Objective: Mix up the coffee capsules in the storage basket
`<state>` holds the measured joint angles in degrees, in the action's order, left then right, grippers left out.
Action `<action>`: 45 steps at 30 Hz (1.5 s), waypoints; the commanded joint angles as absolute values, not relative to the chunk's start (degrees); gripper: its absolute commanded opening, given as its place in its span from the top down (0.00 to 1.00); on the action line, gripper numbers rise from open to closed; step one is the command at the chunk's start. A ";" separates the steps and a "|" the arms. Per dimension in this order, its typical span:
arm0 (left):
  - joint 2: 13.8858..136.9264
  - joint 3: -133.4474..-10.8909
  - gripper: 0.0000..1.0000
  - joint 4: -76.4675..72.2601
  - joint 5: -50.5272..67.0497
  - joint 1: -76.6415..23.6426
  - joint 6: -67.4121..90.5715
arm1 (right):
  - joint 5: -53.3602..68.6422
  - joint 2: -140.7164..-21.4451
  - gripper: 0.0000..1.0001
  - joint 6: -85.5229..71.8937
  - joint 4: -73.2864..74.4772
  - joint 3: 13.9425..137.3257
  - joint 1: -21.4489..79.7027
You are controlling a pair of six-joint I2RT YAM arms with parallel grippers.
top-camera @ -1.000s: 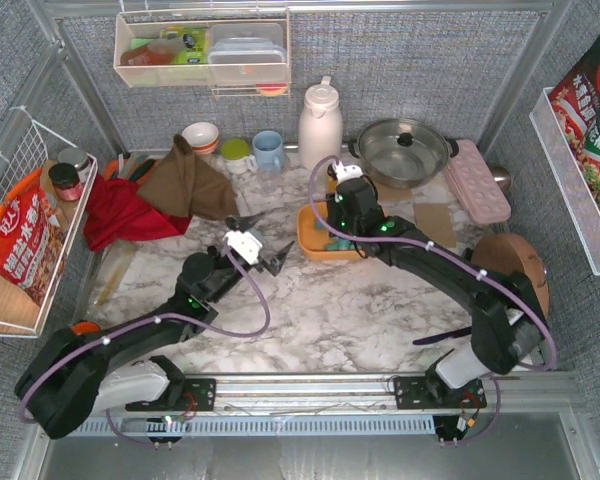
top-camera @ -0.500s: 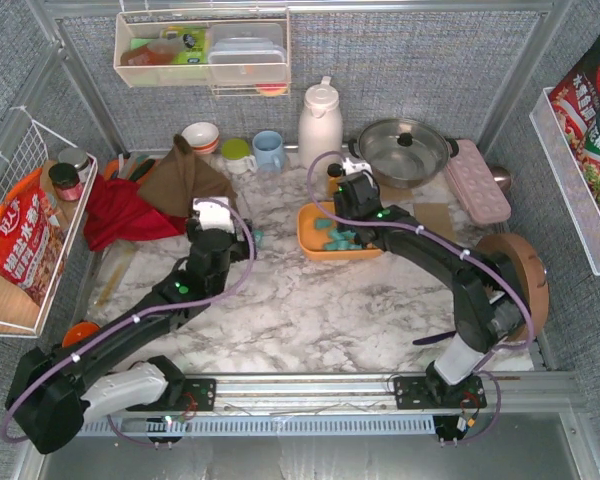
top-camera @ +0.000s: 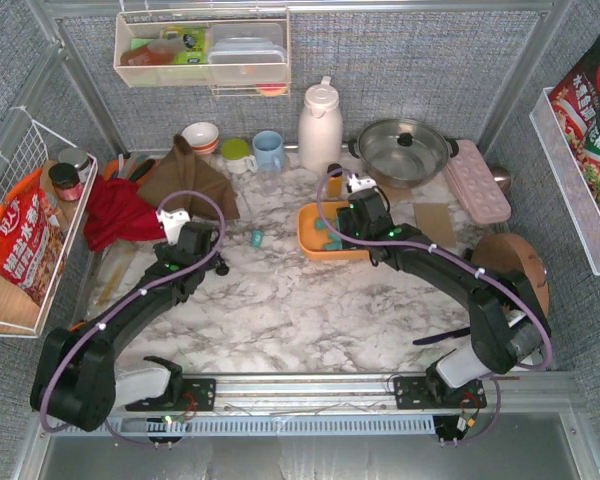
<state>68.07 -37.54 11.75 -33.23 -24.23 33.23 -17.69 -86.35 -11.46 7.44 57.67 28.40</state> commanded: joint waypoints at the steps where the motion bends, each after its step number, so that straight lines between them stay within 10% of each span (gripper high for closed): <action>1: 71.10 -37.19 0.20 9.47 -26.48 -20.87 31.07 | -16.50 -86.26 0.38 -10.97 4.69 57.48 28.34; 45: 93.42 -50.61 0.52 15.28 -5.21 -8.75 16.25 | -14.33 -82.89 0.38 -8.98 6.94 56.34 27.95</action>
<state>94.24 -50.19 12.40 -3.60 -8.86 15.09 -14.55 -82.70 -9.10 7.31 55.86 27.99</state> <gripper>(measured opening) 0.482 0.626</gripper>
